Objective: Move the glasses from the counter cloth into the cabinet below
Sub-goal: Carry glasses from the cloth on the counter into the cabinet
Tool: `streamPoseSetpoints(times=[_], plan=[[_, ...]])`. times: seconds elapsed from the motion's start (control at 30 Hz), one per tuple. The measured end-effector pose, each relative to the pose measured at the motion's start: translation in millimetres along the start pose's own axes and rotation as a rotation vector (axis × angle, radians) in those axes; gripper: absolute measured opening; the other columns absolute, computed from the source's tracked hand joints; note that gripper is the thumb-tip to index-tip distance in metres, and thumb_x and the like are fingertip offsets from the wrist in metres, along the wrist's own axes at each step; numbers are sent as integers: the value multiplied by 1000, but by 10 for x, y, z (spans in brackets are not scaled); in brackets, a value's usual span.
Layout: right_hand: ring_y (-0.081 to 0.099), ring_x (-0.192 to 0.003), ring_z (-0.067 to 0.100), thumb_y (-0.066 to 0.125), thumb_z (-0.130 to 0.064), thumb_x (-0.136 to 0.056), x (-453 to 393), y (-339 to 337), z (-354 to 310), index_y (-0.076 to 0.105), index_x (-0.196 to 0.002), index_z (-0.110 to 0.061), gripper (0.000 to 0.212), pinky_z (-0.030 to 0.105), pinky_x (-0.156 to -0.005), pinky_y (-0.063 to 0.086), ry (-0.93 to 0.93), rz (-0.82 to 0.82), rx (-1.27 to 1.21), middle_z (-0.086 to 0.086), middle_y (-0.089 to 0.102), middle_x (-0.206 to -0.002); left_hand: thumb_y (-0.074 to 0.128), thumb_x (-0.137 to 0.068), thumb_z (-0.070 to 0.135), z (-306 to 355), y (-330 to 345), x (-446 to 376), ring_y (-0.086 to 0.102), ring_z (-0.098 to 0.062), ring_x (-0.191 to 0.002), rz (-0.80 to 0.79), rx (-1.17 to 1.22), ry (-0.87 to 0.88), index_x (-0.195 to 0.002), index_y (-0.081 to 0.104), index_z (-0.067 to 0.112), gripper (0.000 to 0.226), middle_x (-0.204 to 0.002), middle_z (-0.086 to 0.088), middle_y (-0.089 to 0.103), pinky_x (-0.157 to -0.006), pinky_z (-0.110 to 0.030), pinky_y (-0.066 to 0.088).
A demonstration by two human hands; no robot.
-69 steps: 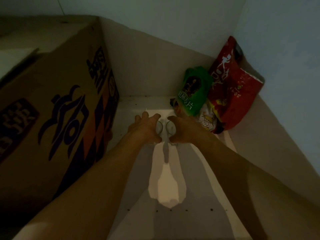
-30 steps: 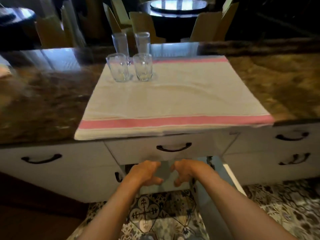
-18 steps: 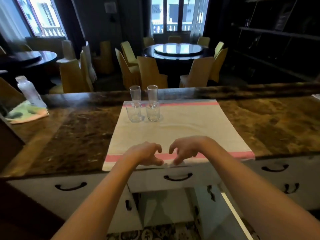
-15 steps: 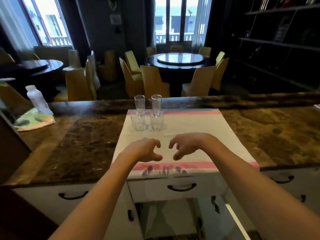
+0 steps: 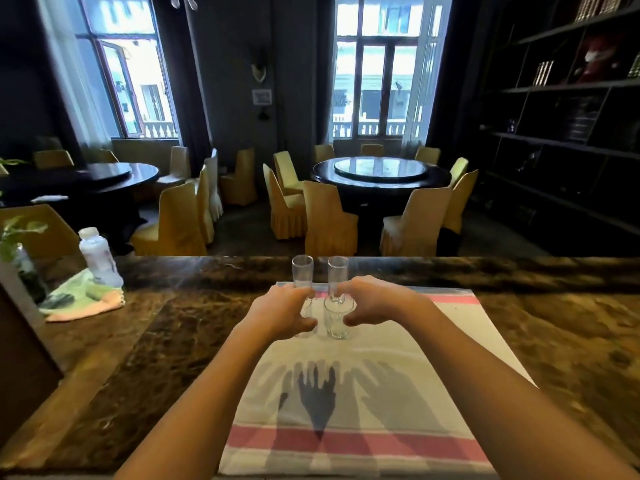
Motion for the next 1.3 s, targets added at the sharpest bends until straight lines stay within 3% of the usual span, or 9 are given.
streamPoseSetpoints(times=[0.23,0.53,0.73,1.0,1.3], plan=[[52,-118,27,72,-26,-87,-641,-20,390,47,-138,-25,57,37,-91,52,-10,-1,32,7,50,-136,66,-88,49,-119,179,-689,53,-21,-113,-55,-66,-94,-139,44,31,59,-134,-3,52,-86,-32,52],[46,-127,33,77,-30,-82,-1329,452,573,38,-145,-28,73,49,-102,46,-63,-126,70,10,43,-145,70,-83,49,-432,670,-1221,37,-29,-131,-117,-67,-186,-143,33,40,71,-151,-5,33,-102,-44,47],[51,-123,29,80,-23,-80,-1493,695,627,43,-144,-24,73,41,-99,48,-70,-140,52,7,51,-141,76,-79,43,-601,944,-1339,34,-30,-137,-211,-47,-170,-147,30,41,81,-155,-2,29,-106,-50,43],[56,-115,24,79,-26,-82,-1562,727,589,51,-139,-23,64,37,-96,49,-6,-155,51,4,58,-135,78,-81,31,-691,1054,-1462,55,-22,-114,-214,-6,-77,-138,47,32,65,-144,-4,42,-91,-30,52],[58,-107,21,80,-24,-80,-1373,728,539,55,-134,-24,59,33,-91,54,90,-135,20,2,58,-131,84,-76,28,-694,1030,-1450,58,-18,-107,-226,37,34,-127,57,26,58,-132,0,56,-91,-28,53]])
Point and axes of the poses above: each hand's wrist, its own x-axis away from the middle knuckle, its own y-axis out of the palm, z = x × y, the point moved 2 cm from there along -x, towards the middle knuckle
